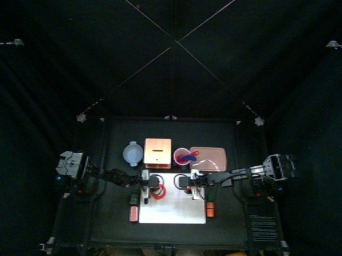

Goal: Get the cutter from the drawer then cut the dough then place the extra dough in the bowl
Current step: Place the extra dough in the bowl

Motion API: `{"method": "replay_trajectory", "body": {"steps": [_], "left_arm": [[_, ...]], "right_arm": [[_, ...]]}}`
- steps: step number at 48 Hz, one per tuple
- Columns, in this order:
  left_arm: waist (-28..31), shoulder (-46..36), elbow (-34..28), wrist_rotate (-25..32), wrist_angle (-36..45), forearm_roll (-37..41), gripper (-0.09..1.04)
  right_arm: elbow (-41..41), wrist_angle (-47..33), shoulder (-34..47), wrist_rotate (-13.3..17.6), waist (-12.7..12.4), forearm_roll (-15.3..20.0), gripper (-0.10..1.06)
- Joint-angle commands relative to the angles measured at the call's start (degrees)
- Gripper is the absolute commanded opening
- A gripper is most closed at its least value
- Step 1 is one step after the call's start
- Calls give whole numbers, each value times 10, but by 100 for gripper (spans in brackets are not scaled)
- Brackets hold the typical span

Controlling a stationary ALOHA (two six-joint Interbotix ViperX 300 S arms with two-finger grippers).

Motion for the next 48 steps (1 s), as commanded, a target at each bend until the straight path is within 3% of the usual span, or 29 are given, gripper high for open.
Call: {"method": "replay_trajectory", "body": {"steps": [1, 8, 24, 35, 48], "left_arm": [[0, -2, 3, 0, 10, 2, 65], [-1, -4, -2, -1, 9, 2, 57], [-21, -104, -35, 0, -8, 39, 55], [-4, -253, 39, 0, -62, 46, 55], [125, -459, 141, 0, -97, 47, 56]], "right_arm": [[-14, -4, -5, -1, -1, 0, 80], [-17, -4, -1, -1, 0, 1, 80], [-32, -4, -6, -1, 4, 0, 80], [-39, -9, -15, -1, 7, 4, 80], [-57, -101, -27, -3, 4, -30, 80]]}}
